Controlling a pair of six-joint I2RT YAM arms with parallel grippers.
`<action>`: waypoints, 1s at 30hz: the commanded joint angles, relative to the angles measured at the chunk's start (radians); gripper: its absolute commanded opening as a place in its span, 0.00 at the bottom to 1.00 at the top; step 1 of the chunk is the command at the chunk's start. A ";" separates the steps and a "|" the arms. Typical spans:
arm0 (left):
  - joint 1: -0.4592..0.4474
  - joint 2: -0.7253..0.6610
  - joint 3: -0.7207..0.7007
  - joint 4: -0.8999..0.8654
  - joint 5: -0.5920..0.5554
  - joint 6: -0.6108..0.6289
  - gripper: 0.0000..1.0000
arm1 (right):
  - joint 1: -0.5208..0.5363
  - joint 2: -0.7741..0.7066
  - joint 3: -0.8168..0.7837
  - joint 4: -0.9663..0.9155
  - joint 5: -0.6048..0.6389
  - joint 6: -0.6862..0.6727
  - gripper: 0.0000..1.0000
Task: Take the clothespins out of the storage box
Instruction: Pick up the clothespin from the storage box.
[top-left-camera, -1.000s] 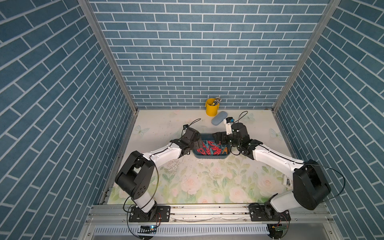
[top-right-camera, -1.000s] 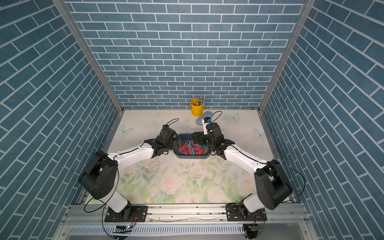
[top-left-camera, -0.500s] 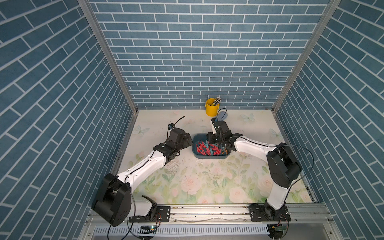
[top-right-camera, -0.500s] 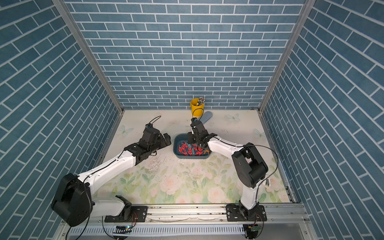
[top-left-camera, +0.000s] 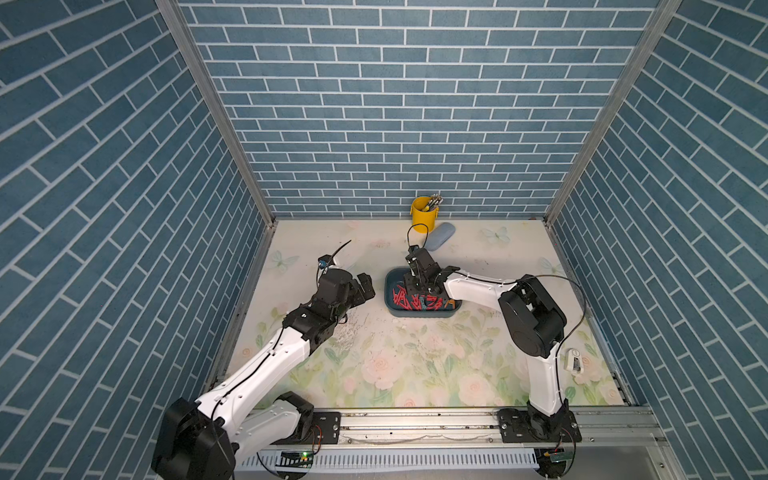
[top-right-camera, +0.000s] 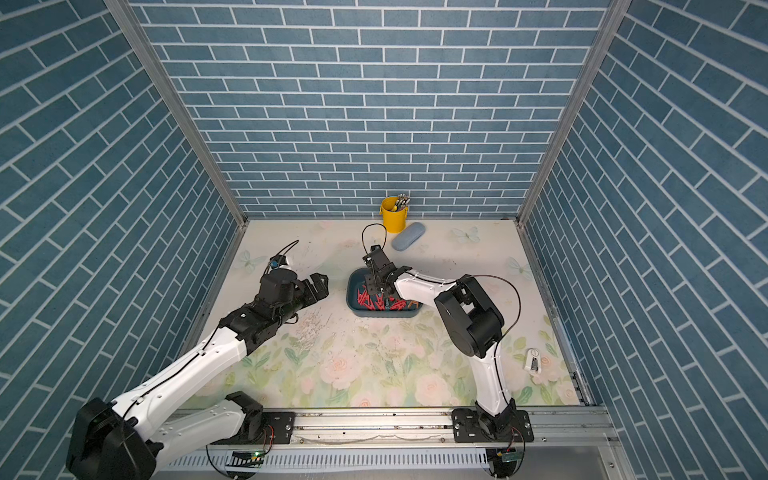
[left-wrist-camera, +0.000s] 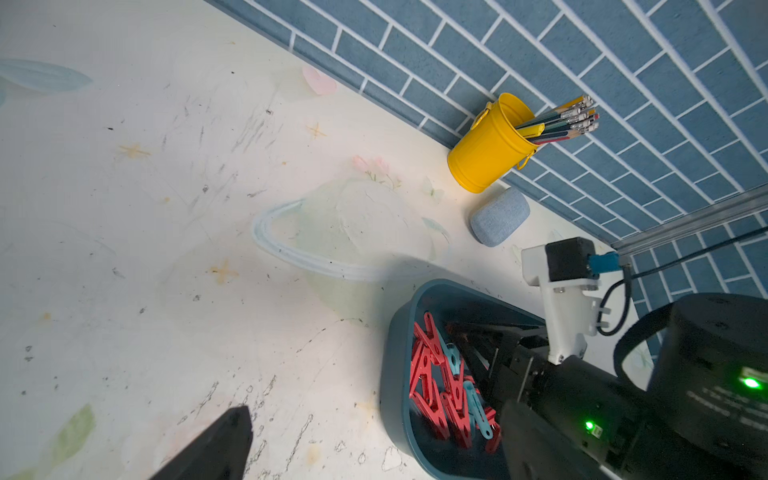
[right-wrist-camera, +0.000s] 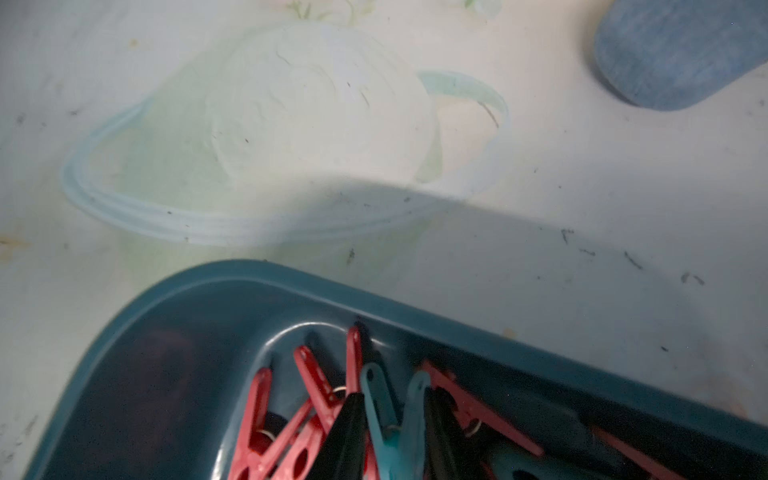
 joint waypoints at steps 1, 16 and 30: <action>0.010 -0.029 -0.026 -0.034 -0.020 -0.005 1.00 | 0.006 0.024 0.026 -0.040 0.046 0.031 0.28; 0.011 -0.107 -0.045 -0.077 -0.015 -0.002 0.99 | 0.016 0.038 0.057 -0.068 0.092 0.022 0.00; 0.011 -0.081 -0.039 0.020 0.117 0.053 1.00 | 0.016 -0.185 0.000 -0.122 0.084 0.070 0.00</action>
